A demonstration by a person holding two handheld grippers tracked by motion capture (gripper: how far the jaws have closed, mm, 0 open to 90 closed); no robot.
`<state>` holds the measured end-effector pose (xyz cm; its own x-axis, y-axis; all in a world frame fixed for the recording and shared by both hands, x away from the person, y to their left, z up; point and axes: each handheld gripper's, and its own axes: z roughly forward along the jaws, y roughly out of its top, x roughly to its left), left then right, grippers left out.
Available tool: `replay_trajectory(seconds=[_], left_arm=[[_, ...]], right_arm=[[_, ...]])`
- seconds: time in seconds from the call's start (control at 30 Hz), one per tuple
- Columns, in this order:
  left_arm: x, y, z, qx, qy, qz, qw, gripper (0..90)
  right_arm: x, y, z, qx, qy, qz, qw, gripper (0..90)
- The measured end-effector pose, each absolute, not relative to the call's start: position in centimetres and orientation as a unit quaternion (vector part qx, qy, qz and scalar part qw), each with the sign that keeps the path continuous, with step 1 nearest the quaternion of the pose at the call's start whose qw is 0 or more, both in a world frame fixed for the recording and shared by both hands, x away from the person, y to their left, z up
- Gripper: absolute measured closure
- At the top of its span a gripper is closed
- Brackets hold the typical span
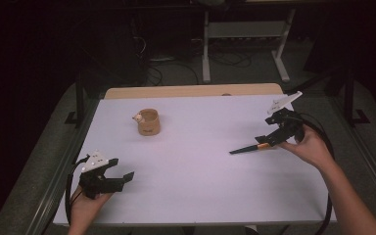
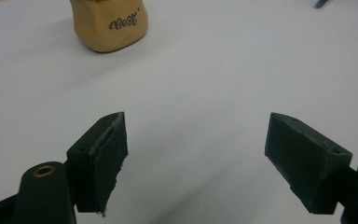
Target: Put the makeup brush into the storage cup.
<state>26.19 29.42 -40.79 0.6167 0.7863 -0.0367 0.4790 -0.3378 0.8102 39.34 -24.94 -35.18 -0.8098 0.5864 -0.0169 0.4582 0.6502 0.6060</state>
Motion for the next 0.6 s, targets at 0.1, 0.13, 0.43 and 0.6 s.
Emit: replay_trajectory(seconds=[0.1,0.13,0.43,0.6], left_arm=[[26.2,29.5,-40.8,0.802,0.394,0.185,0.410,20.4],[26.2,29.5,-40.8,0.801,0.395,0.185,0.410,20.4],[26.4,29.6,-40.9,0.798,0.397,0.184,0.414,20.5],[26.4,29.6,-40.9,0.800,0.395,0.184,0.412,20.6]], right_arm=[[40.6,-24.6,-35.3,0.267,0.916,0.281,0.099,14.2],[41.0,-24.4,-35.5,0.261,0.920,0.276,0.092,14.2],[42.9,-23.6,-38.7,0.220,0.952,0.207,0.048,25.8],[43.2,-22.9,-40.3,0.196,0.965,0.173,0.030,36.3]])
